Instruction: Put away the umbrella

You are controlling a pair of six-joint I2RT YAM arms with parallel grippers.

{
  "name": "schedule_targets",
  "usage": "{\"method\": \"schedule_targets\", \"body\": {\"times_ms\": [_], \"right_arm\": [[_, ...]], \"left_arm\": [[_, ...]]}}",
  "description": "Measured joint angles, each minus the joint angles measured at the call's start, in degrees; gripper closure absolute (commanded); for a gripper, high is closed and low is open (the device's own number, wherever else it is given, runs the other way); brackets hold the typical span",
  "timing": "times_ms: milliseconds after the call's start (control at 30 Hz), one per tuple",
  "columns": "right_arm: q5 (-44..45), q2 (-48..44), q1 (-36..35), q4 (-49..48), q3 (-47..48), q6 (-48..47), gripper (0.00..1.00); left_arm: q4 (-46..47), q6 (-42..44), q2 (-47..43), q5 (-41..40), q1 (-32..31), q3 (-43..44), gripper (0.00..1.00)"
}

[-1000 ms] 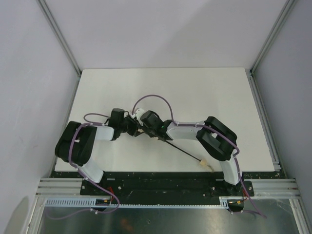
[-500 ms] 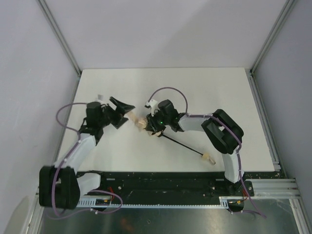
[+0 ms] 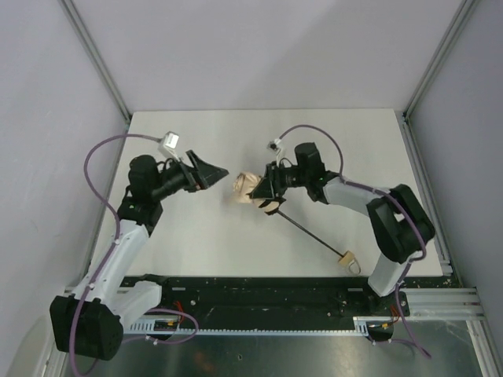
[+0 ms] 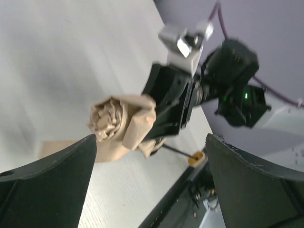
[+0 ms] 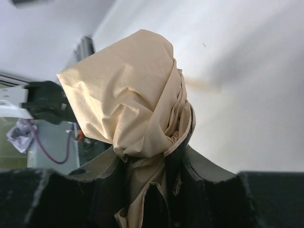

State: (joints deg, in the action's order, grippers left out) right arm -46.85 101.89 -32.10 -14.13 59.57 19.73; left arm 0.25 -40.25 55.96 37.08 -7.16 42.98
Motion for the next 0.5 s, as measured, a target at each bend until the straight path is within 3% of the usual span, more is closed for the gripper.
{"method": "schedule_targets", "body": {"times_ms": [167,367,500], "right_arm": [[-4.4,-7.4,2.9,-2.7,0.0,5.0,1.00],[-9.6,-9.9,5.3,-5.2,0.0,11.6,1.00],[-12.3,-10.0,5.9,-6.2,0.0,16.4,1.00]], "left_arm": [[0.0,4.2,0.8,1.0,-8.5,0.9,0.01],[2.2,6.9,2.1,4.5,-10.2,0.9,0.01],[4.1,7.5,3.6,6.2,-13.0,0.7,0.13]]}}
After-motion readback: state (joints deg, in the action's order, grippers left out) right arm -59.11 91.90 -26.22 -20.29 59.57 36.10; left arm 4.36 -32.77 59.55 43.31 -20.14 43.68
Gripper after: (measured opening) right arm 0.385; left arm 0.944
